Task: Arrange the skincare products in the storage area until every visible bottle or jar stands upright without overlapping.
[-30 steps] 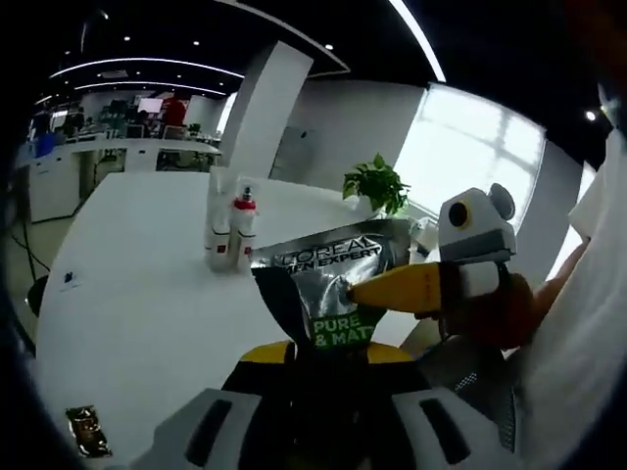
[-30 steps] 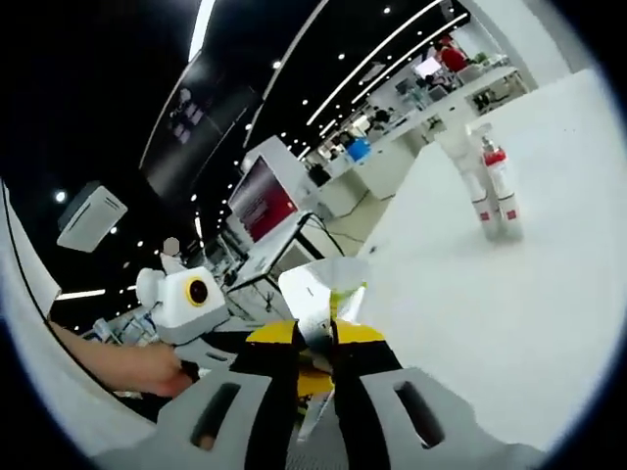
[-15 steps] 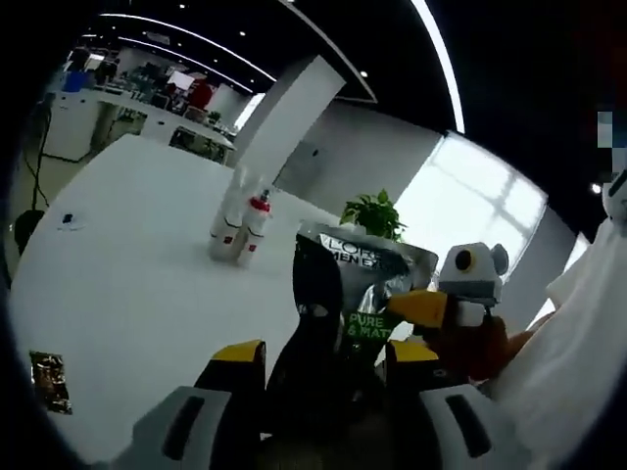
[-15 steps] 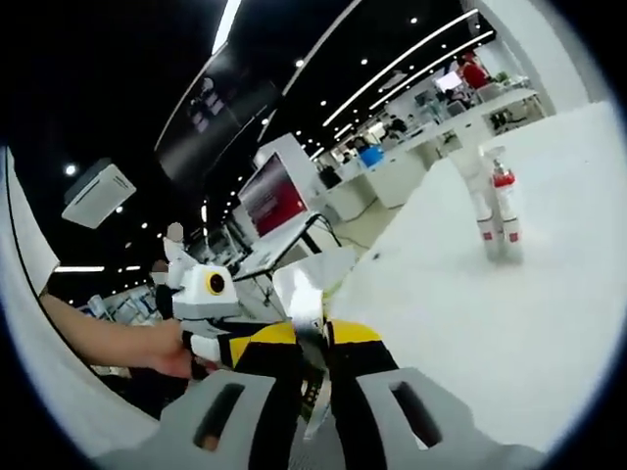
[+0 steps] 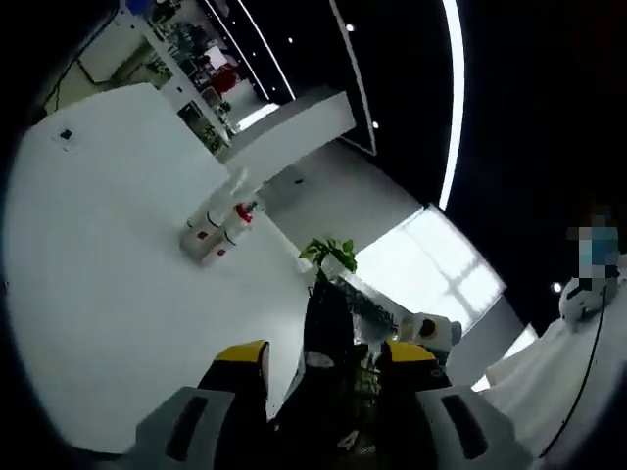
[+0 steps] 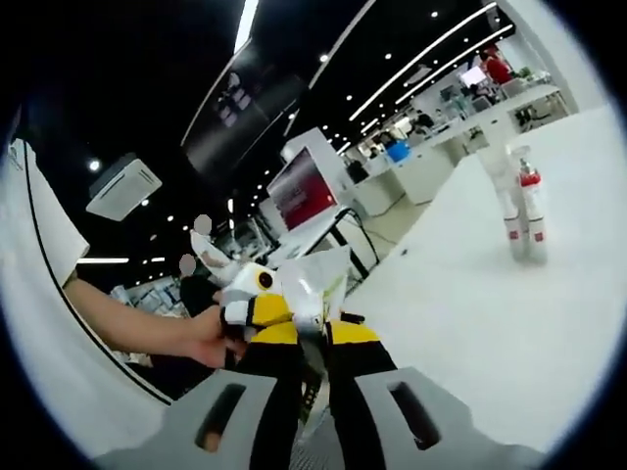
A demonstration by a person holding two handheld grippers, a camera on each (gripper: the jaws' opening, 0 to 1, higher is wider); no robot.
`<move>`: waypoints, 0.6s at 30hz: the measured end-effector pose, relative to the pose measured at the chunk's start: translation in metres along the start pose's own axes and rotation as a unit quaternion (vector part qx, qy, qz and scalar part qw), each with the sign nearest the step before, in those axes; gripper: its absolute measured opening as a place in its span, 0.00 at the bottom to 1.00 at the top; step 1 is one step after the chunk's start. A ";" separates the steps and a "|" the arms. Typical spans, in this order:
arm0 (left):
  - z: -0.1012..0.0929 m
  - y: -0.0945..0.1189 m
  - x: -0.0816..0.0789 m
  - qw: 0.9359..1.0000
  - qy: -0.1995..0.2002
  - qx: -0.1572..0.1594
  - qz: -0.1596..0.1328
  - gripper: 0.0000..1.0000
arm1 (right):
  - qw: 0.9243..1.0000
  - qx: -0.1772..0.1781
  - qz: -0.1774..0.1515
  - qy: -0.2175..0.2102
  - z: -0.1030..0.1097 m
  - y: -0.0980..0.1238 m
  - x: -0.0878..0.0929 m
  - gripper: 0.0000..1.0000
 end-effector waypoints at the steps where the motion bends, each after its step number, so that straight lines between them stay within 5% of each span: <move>1: -0.001 0.000 0.001 1.000 0.008 0.009 0.008 0.37 | 1.000 -0.002 0.001 0.000 0.001 0.000 0.000 0.06; 2: -0.003 0.002 0.001 1.000 0.008 0.021 0.010 0.26 | 1.000 -0.002 0.002 0.001 0.001 0.000 0.000 0.06; 8: -0.003 0.005 -0.005 1.000 0.015 0.011 -0.013 0.18 | 1.000 0.009 -0.010 -0.009 -0.003 0.002 -0.002 0.07; 11: 0.002 0.009 -0.008 1.000 0.013 -0.005 -0.026 0.04 | 0.999 0.029 -0.025 -0.020 -0.010 0.003 -0.004 0.06; 12: -0.001 0.008 -0.007 0.999 0.025 0.011 -0.021 0.01 | 0.998 0.040 -0.030 -0.028 -0.014 0.004 -0.005 0.07; 14: -0.003 0.007 -0.007 0.999 -0.023 -0.006 -0.023 0.01 | 0.998 0.041 -0.030 -0.034 -0.016 0.002 -0.006 0.06; 18: -0.006 0.007 -0.005 1.000 0.000 0.006 -0.026 0.01 | 0.998 0.047 -0.033 -0.033 -0.015 0.002 -0.005 0.06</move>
Point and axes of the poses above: the point that each gripper's makers call its tool centre point, and the gripper's own axes: y roughly backward along the fingers, z roughly to its left, x roughly out of its underside, the point moved 7 cm from there along y, roughly backward along the fingers, and after that the axes turned 4 degrees about z, right-handed, at the moved point
